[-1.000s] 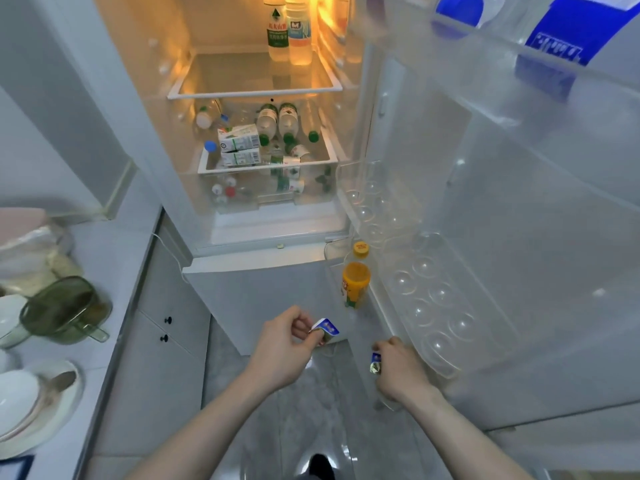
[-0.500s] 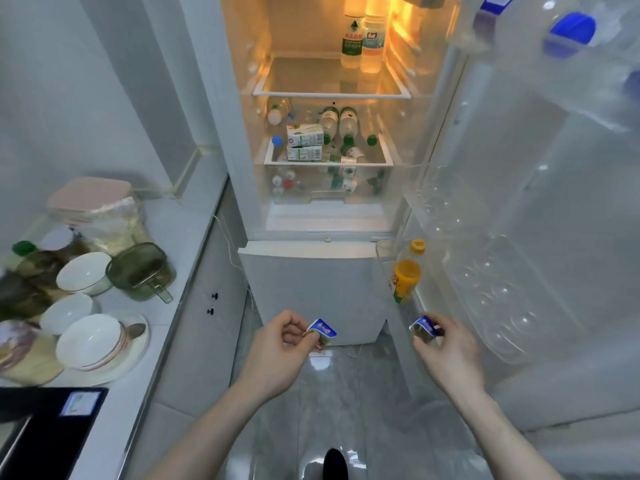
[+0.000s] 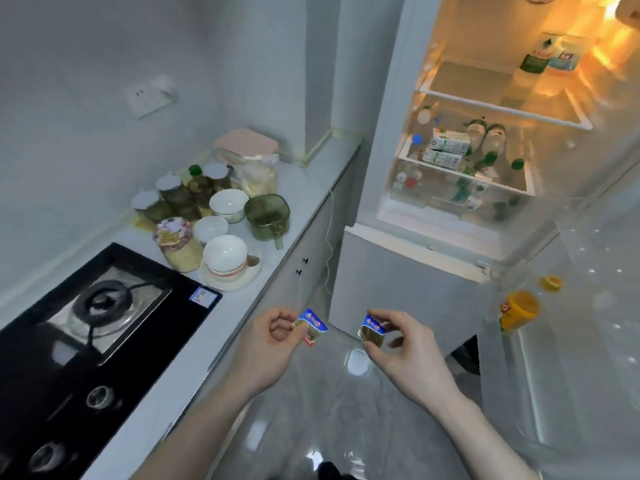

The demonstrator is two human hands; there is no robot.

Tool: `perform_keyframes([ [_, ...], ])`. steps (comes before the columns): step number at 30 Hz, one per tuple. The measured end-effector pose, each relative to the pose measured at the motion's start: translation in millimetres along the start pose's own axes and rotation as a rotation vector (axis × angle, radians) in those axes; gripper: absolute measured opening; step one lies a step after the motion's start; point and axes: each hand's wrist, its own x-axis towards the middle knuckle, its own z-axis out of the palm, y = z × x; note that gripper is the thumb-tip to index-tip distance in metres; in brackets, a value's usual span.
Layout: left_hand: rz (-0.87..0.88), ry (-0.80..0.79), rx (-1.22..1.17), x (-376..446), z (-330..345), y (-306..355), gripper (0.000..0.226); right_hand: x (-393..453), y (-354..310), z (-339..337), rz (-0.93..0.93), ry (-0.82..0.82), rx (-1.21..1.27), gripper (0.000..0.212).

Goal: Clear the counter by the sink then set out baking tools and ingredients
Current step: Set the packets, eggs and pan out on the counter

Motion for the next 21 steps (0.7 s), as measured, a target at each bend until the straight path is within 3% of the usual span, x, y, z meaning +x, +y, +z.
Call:
perform_keyframes([
  [3, -0.076, 0.183, -0.039, -26.7, -33.4, -18.2, 0.008, 16.7, -25.7, 25.5, -0.143, -0.195, 0.002, 0.039],
  [11, -0.244, 0.53, -0.134, -107.2, -77.6, -52.0, 0.009, 37.1, -71.7, 84.4, -0.413, -0.514, 0.047, 0.042],
  [21, -0.388, 1.013, -0.272, -261.8, -104.0, -91.1, 0.006, -30.1, -151.5, 170.4, -0.693, -0.907, 0.065, 0.044],
])
